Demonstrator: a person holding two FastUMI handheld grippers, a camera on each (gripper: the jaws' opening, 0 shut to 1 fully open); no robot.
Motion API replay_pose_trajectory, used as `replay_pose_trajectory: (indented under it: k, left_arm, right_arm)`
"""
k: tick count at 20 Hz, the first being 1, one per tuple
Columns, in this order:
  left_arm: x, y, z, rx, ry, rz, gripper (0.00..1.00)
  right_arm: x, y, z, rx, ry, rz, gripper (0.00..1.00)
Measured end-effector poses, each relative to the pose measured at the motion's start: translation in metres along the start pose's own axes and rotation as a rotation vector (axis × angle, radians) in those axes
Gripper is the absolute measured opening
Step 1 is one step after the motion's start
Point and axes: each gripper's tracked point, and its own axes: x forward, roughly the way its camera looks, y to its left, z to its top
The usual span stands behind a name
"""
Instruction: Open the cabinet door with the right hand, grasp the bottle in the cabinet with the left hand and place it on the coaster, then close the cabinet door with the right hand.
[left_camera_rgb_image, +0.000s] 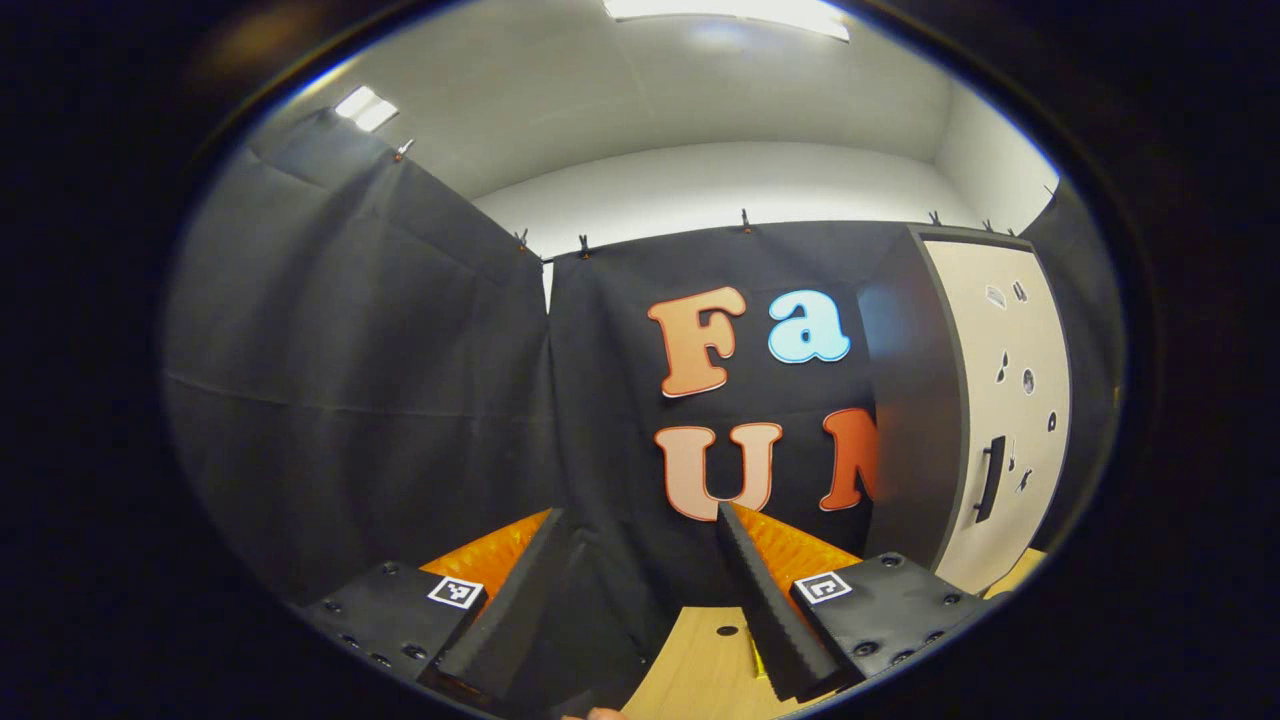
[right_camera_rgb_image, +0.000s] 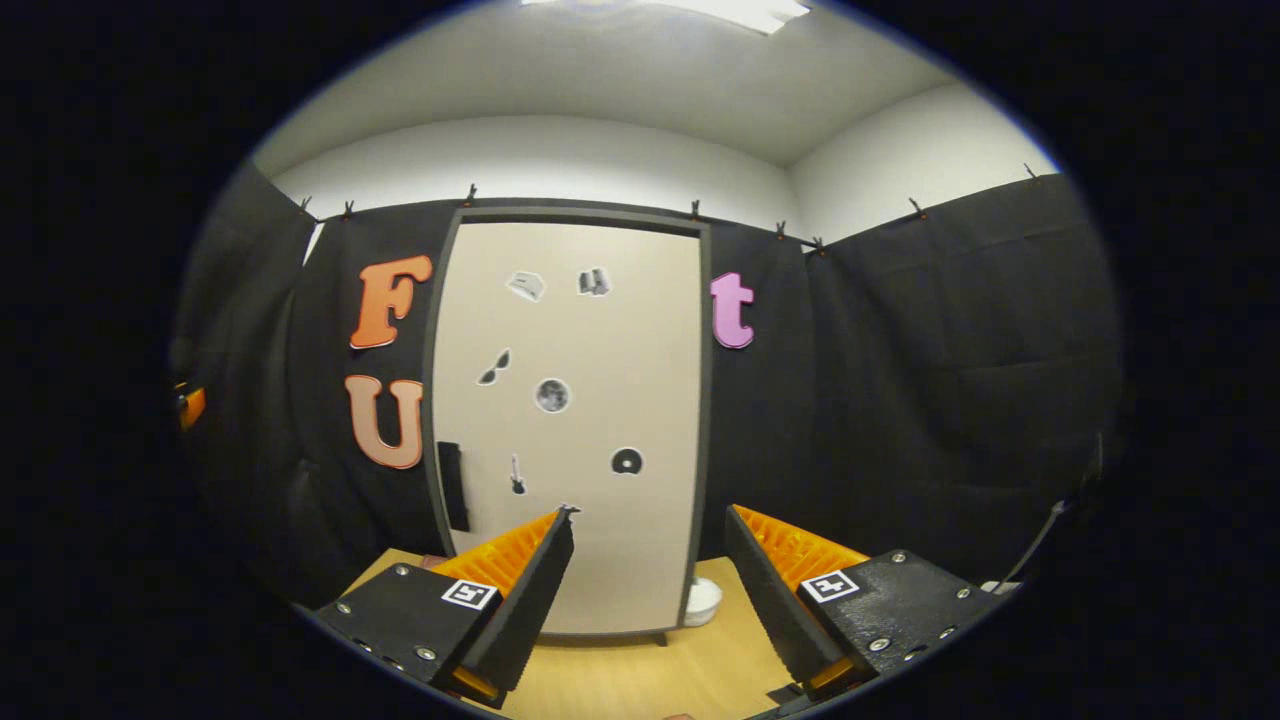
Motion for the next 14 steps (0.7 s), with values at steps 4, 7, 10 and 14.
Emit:
replay_pose_trajectory:
  k: [4,7,10,14]
  left_arm:
    - [-0.012,0.039,-0.003,0.038,0.007,0.08,0.99]
    - [-0.021,0.052,-0.007,0.051,0.017,0.105,0.96]
    - [-0.024,0.058,-0.015,0.052,0.039,0.117,0.96]
    - [-0.023,0.058,-0.025,0.055,0.06,0.122,0.97]
  right_arm:
    - [0.046,0.082,-0.019,0.033,0.025,0.131,0.95]
    - [0.081,0.121,-0.036,0.045,0.039,0.174,0.95]
    - [0.119,0.139,-0.048,0.023,0.044,0.163,0.95]
    - [0.16,0.166,-0.065,0.04,0.078,0.172,0.93]
